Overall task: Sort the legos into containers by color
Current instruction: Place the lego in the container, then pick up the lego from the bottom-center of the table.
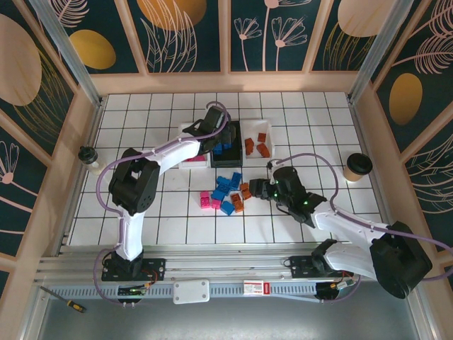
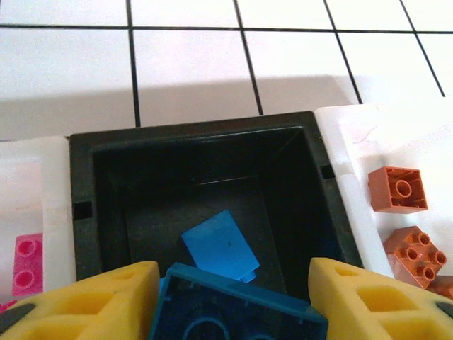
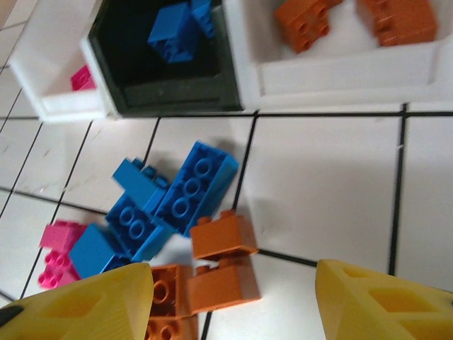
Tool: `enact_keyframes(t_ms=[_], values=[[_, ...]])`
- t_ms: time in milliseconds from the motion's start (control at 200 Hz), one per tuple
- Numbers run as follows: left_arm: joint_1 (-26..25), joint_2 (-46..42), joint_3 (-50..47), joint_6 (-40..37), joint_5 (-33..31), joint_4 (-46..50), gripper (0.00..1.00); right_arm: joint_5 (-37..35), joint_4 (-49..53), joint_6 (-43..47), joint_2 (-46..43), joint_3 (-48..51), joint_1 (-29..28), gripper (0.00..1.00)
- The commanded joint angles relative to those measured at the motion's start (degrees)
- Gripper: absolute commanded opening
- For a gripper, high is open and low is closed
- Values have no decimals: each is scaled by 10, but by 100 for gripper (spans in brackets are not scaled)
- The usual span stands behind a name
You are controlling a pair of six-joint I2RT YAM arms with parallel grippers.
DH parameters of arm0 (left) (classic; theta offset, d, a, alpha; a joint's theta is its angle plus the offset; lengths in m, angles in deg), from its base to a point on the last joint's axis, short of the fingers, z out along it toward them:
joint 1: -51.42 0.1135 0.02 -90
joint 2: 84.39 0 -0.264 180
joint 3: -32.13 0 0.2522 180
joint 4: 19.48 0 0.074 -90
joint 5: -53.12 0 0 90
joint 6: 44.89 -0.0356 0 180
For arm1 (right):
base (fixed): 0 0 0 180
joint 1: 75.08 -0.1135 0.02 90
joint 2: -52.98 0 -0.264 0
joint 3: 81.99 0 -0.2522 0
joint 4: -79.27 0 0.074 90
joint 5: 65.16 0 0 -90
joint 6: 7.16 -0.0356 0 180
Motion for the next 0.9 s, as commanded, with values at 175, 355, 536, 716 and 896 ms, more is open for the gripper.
enact_keyframes(t_ms=[175,355,536,716,896], values=[[-5,-116,-50,25,70,-37,89,19,-49,-8,50,6,-24,63],[-22,-251,-161,49,99,-84,97,16,-61,-2,111,-20,-37,63],[-31,-355,-304,83,109,-115,99,-3,-65,3,160,-30,-49,63],[-31,-443,-425,112,95,-129,99,-3,-73,7,190,-36,-51,62],[-31,-511,-501,126,76,-118,99,-18,-81,16,210,-42,-53,58]])
